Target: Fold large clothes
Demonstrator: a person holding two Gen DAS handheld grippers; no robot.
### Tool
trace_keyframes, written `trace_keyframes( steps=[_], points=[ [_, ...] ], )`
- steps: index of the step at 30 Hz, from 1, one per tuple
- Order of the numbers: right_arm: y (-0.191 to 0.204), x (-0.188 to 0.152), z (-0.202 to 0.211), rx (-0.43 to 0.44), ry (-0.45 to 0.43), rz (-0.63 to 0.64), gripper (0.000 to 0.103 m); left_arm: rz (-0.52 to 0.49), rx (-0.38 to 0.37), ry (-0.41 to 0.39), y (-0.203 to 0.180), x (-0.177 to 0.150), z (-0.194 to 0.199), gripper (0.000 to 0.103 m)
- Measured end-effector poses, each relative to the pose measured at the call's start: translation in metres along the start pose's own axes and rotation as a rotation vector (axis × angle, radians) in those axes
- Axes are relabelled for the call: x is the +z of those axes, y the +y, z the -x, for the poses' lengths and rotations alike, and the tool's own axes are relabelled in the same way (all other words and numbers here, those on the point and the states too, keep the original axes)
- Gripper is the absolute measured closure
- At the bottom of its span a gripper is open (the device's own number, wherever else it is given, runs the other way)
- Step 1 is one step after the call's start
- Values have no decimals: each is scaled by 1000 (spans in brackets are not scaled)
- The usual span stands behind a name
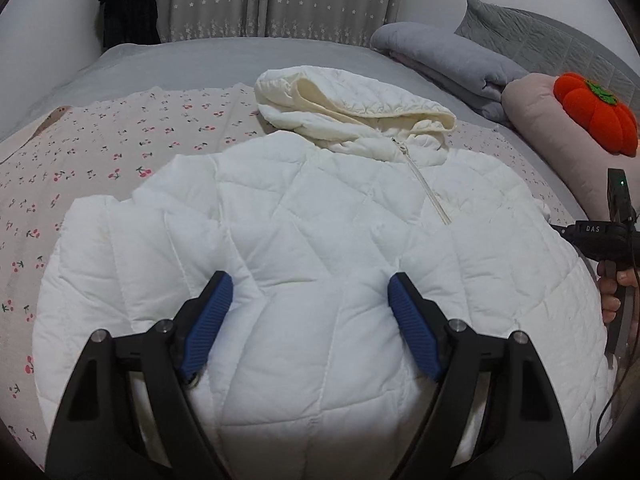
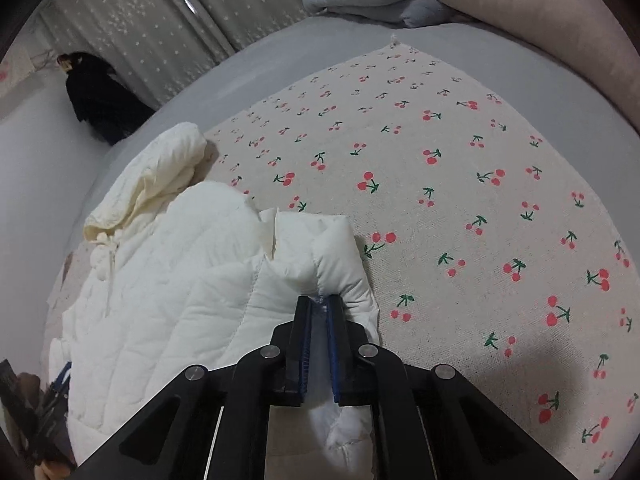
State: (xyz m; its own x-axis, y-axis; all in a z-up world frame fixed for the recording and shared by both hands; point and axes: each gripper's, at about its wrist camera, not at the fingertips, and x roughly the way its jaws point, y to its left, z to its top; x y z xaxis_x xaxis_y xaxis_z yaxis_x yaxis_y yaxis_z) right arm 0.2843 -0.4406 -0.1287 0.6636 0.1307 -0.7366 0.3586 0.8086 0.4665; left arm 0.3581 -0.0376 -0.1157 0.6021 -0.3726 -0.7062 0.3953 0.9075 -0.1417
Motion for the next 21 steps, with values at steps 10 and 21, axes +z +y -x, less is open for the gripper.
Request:
trace_keyframes(
  steps=[10,21],
  points=[
    [-10,-14,14,53,-70,-29,95,4,6,10,1,6,2,22],
    [58,19,66,22,32,144,36,-102,52,122,-16,71,38,20]
  ],
)
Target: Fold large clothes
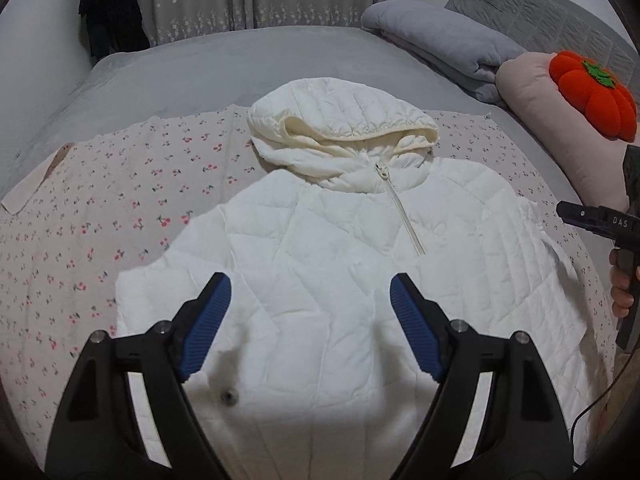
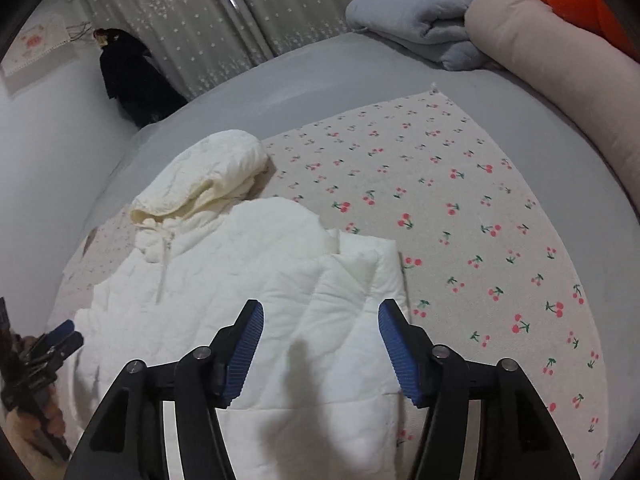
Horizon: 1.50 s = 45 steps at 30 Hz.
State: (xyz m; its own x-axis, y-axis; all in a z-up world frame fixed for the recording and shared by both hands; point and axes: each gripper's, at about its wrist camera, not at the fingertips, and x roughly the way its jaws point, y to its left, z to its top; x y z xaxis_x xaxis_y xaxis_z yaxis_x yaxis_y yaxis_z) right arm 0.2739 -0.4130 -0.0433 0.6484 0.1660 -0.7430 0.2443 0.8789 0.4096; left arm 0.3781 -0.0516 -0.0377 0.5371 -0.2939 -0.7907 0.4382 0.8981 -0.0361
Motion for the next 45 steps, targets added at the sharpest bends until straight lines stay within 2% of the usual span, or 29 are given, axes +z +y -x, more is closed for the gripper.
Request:
trace_keyframes(
  steps=[3,6,10,14,19,25,26,27,28,29,30,31,35,39,42,45],
  points=[
    [15,27,1,48,43,-19,34,-18,40,13,8,28,-1,18],
    [34,55,-3,72,32,-12,27,-14,55,28,20,58,-12,17],
    [54,82,-36,130,33,5,25,88,60,49,44,94,-46,17],
    [68,96,-79,132,73,44,25,180,58,91,65,119,-93,17],
    [74,109,-116,96,64,117,25,346,-19,119,95,134,-148,17],
    [64,115,-142,125,55,124,25,579,-246,148,119,136,-202,18],
    [61,115,-146,133,56,115,25,610,-280,142,119,136,-207,20],
    [58,114,-149,136,56,107,25,625,-307,134,119,137,-211,27],
    [56,114,-152,137,60,100,25,629,-343,131,115,138,-213,44],
    [54,113,-155,135,66,92,25,622,-378,137,108,139,-214,57],
    [52,112,-157,133,73,85,25,595,-384,140,99,140,-213,81],
    [51,112,-159,131,79,79,25,539,-368,118,88,142,-205,90],
    [45,110,-145,153,62,63,25,201,-273,-29,35,148,-147,95],
    [39,110,-115,186,24,53,25,-118,-284,-165,-16,136,-82,95],
    [36,111,-93,205,6,54,25,-330,-266,-211,-43,109,-45,95],
    [32,113,-72,230,-10,45,25,-461,-251,-219,-54,82,-23,95]
  ],
)
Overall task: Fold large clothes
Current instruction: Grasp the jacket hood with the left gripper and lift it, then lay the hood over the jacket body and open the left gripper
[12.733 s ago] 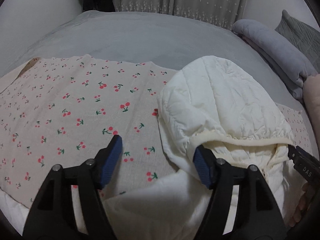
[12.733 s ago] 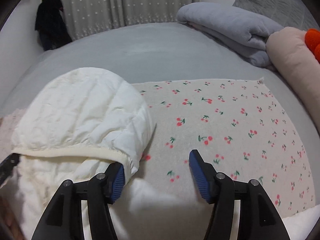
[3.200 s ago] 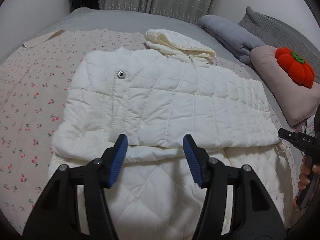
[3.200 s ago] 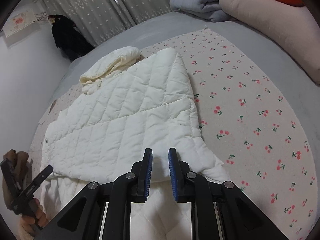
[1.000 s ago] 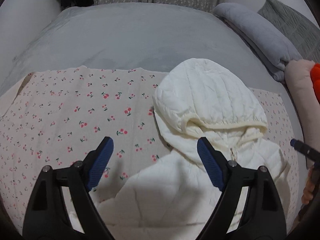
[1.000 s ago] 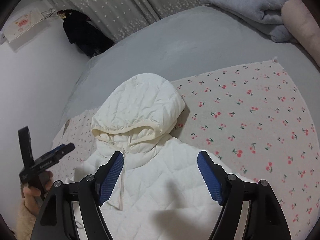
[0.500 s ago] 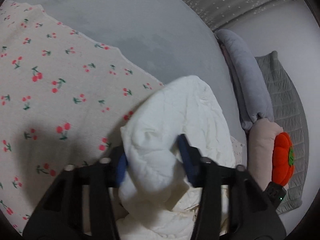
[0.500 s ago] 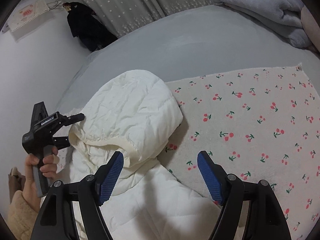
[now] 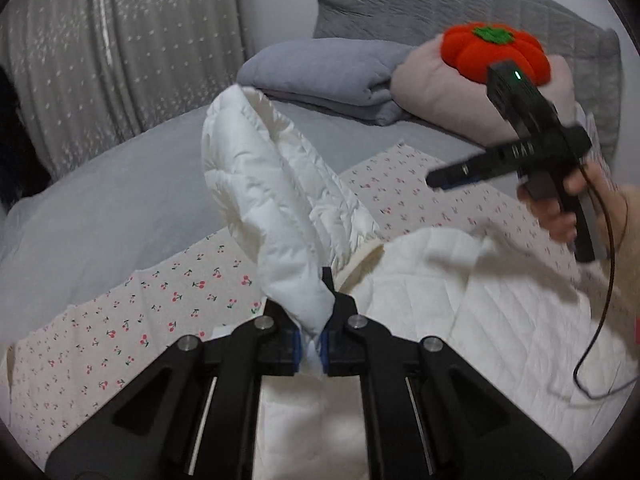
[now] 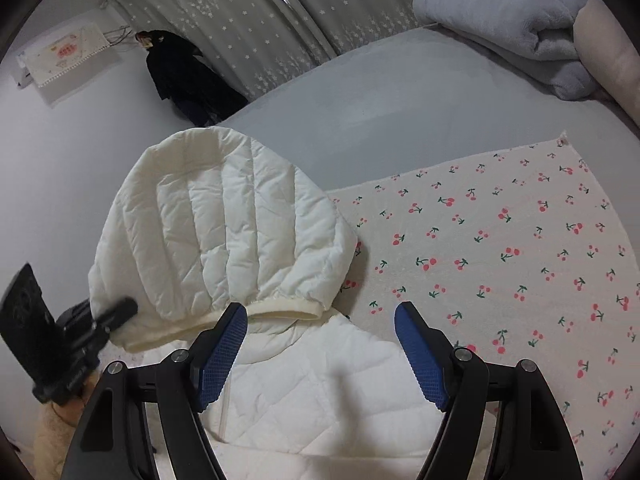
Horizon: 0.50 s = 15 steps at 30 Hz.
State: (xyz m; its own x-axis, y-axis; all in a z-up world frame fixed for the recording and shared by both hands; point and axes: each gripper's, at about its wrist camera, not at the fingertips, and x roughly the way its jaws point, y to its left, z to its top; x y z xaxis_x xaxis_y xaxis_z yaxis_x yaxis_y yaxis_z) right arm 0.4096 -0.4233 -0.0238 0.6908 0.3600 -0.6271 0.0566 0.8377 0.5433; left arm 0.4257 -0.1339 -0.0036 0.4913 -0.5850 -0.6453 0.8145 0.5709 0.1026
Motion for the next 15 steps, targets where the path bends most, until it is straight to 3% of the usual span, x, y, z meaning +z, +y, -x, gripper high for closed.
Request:
trace_keyframes(
  steps=[4,8,12,15],
  points=[
    [5,4,27,34,-46,22,24,-122,20,71,-16,-24,14,94],
    [20,12,38,54,-67,79,22,-124,46,129,-12,-43,10,93],
    [33,19,36,248,-2,-30,21,-128,56,127,-14,-55,13,93],
    [46,24,32,306,58,-115,21,-184,71,127,-23,-60,15,93]
  ],
)
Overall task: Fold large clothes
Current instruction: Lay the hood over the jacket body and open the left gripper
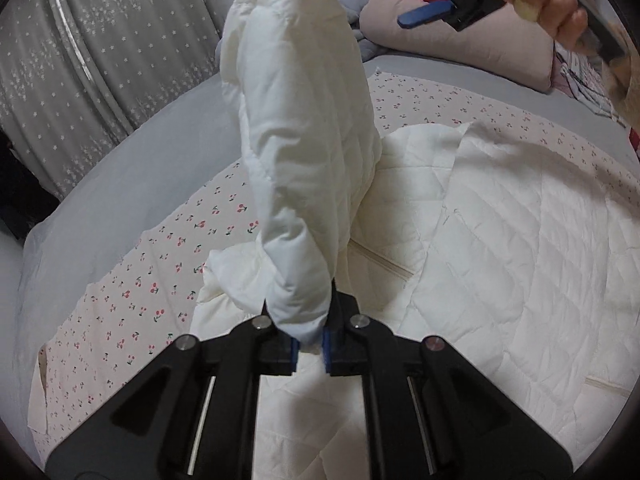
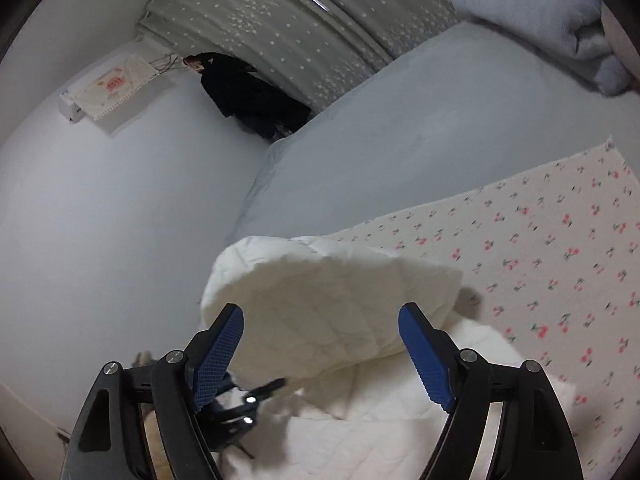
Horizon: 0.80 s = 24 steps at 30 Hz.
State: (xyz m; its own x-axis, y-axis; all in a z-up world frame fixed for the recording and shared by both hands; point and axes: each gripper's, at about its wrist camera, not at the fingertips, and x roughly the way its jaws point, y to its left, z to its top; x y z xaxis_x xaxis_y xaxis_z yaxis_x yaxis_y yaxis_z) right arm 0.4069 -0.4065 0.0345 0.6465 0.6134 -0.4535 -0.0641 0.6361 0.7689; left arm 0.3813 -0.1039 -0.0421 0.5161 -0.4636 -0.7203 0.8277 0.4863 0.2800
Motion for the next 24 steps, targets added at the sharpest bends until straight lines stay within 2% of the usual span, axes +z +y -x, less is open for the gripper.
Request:
trace_keyframes(
  steps=[4,6,10,11,12,13,16,19,21,24],
  points=[
    [5,5,-11,33,82,-156,19,-105,37,15,-19,-6,1,93],
    [3,6,-21,17,122,-202,19,-155,57,28,-29,-10,0,93],
    [-9,-4,-34,-82,177,-250,20,-238,88,51,-46,-19,1,90],
    [-17,-9,-38,-117,183,-266,23,-239,85,58,-47,-21,3,89],
    [-23,-15,-42,-136,192,-272,43,-230,83,65,-46,-22,6,84],
    [-29,-26,-42,-144,208,-274,70,-212,68,80,-44,-23,9,74],
    [-41,-63,-40,-141,215,-245,88,-105,31,79,-25,-26,29,52],
    [-45,-103,-43,-94,221,-244,90,40,3,24,3,-31,57,44],
    [-49,-130,-56,-59,257,-260,90,150,-25,-19,22,-32,70,44],
    [-49,-163,-87,-73,317,-221,87,313,-85,-101,43,-30,82,43]
  ],
)
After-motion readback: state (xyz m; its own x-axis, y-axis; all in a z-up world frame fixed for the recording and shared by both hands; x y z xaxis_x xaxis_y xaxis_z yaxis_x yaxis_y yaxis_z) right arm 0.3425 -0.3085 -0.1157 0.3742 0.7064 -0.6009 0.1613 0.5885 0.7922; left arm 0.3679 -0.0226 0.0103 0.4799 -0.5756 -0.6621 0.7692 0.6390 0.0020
